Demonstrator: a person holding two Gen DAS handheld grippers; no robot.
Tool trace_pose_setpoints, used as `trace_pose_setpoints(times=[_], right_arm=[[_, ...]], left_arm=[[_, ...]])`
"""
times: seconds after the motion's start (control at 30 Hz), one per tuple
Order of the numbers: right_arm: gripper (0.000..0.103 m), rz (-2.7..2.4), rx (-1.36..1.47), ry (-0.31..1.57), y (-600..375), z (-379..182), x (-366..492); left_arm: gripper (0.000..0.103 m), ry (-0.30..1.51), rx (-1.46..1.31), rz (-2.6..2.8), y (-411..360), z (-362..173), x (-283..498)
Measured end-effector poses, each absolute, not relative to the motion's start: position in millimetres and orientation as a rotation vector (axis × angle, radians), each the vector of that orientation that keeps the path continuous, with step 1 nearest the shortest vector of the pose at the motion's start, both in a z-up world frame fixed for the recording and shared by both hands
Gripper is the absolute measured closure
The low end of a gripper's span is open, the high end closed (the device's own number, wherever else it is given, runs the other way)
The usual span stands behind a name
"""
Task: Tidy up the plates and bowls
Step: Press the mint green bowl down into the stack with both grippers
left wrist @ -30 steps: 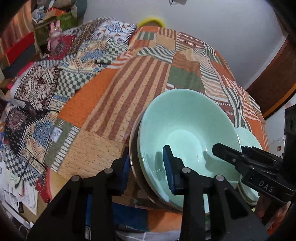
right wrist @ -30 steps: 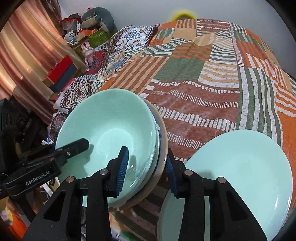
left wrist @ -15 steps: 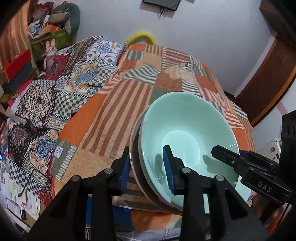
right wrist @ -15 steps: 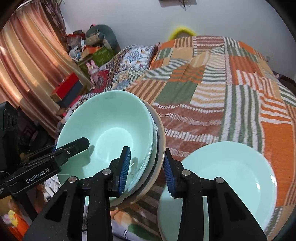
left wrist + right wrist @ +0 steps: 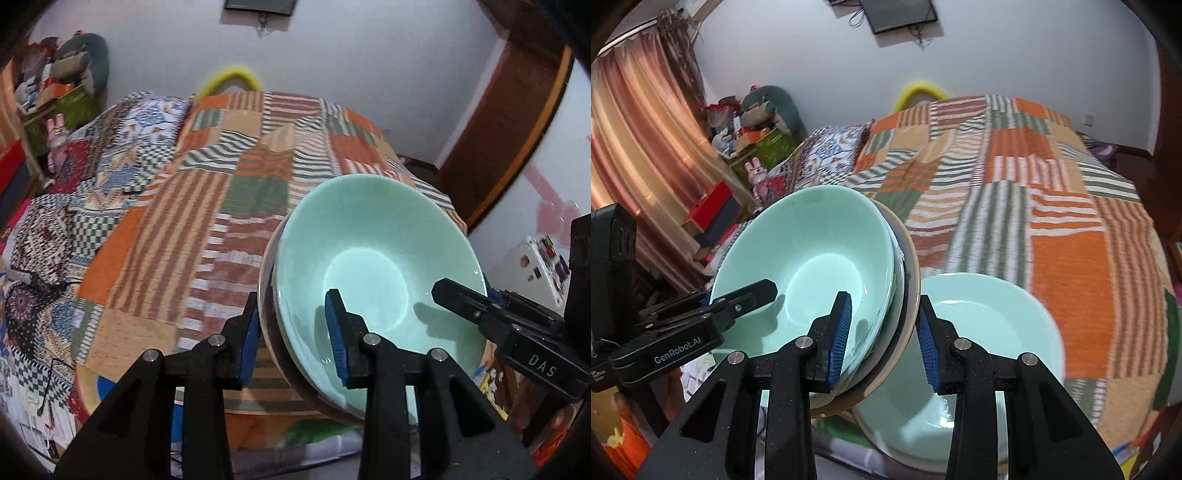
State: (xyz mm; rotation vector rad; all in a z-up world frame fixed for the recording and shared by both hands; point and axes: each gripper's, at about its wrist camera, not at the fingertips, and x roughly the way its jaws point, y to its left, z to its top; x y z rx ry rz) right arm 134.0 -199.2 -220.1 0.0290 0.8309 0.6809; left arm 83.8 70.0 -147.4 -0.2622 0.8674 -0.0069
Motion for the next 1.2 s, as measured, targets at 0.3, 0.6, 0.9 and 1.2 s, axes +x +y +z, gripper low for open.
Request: trace_pose_setpoints(times=[0.3,0.6,0.9,1.2], right_arm=[[0.071,0.582,0.080,0.847,-245.6,-227.8,127.8],[0.071,0.531,0.116,0.897,-268.1,-243.5,126.6],[0.071,0.509,0.123,0.937,-271.7,-256.3,134.4],[0.069,0.516,0.161,0.959,-277.7,-268.7,140.6]], left_arm=[[0.069,0.922,-0.200,-0.096,23.1,-157.6,92.7],[0.069,0.990,-0.178,-0.141,4.8,-174.4,106.4],[0.069,1.036,-0.166,-0.161,-0.7,-194.0,118.0],[0.068,1.013,-0.178,-0.192,-1.3,-196.9,121.1]])
